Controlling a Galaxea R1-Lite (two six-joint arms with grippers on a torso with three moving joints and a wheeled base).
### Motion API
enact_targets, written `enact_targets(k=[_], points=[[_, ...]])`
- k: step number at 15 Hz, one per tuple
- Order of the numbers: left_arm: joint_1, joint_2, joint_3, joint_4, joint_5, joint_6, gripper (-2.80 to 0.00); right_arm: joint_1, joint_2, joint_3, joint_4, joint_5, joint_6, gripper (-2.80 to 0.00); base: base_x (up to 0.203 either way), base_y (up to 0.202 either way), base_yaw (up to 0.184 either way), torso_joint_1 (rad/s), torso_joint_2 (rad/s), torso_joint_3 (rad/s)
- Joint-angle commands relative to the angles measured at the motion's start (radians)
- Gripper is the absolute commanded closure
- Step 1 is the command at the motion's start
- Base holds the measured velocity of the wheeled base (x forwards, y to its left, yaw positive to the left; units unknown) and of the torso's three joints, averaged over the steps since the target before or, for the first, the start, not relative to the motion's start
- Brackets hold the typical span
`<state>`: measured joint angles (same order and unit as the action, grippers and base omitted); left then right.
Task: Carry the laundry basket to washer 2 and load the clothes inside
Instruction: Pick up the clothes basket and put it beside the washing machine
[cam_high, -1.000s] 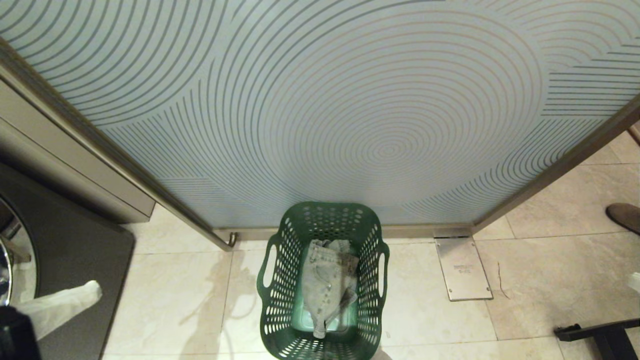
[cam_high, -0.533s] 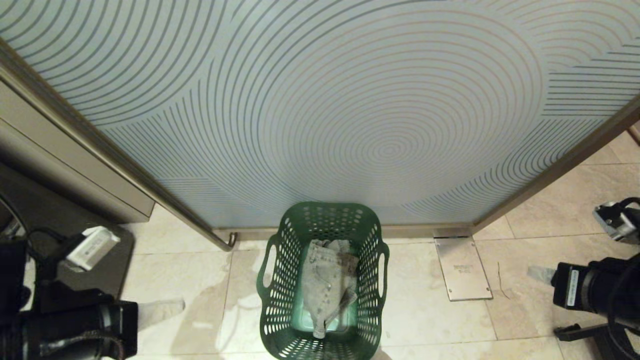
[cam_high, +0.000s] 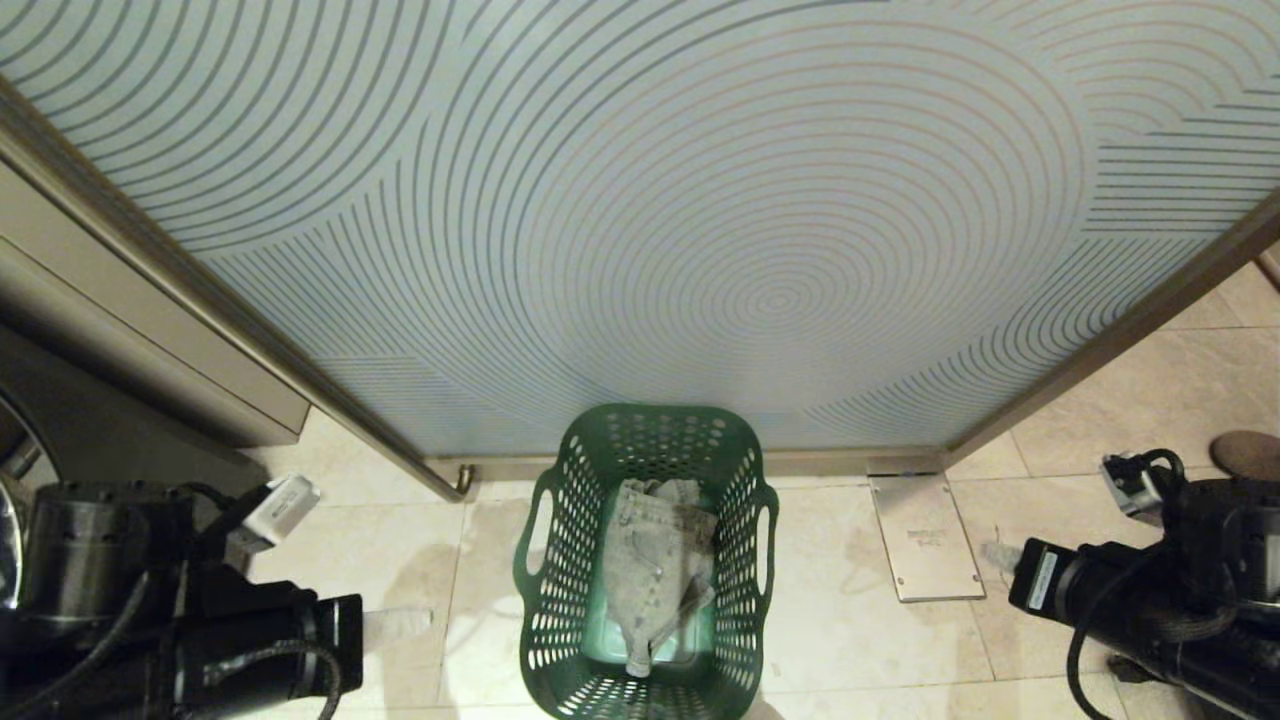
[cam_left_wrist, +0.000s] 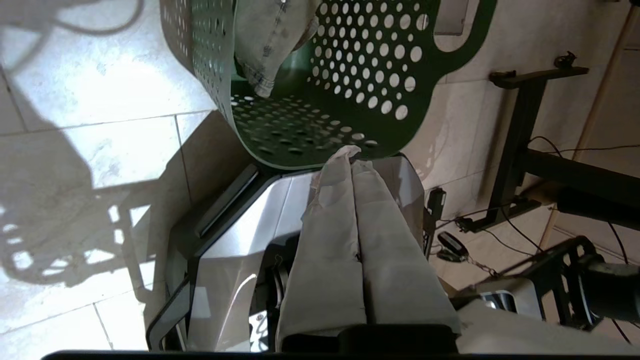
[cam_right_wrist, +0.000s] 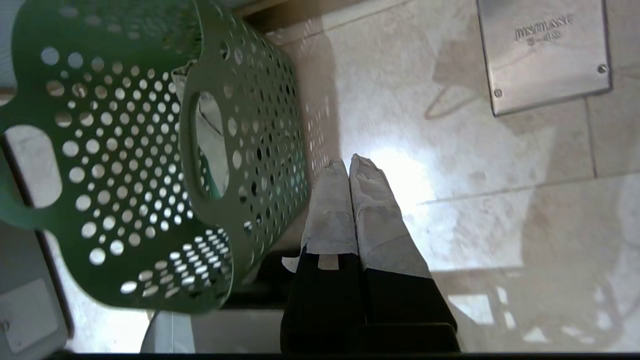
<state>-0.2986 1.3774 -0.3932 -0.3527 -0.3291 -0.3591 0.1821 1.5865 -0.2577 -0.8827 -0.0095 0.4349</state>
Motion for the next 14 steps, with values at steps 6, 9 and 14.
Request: enact_targets(k=[6, 9, 14], points=[[-0.180, 0.298, -0.037, -0.373, 0.412, 0.067, 0.00, 0.053, 0.138, -0.135, -0.017, -0.023, 0.003, 0.00, 0.000, 0.000, 0.000, 0.000, 0.00, 0.000], [-0.220, 0.351, -0.124, -0.368, 0.491, 0.121, 0.00, 0.058, 0.143, -0.281, 0.138, -0.018, 0.007, 0.00, 0.000, 0.000, 0.000, 0.000, 0.00, 0.000], [-0.209, 0.397, -0.159, -0.356, 0.512, 0.148, 0.00, 0.097, 0.161, -0.400, 0.254, -0.004, 0.017, 0.00, 0.000, 0.000, 0.000, 0.000, 0.00, 0.000]])
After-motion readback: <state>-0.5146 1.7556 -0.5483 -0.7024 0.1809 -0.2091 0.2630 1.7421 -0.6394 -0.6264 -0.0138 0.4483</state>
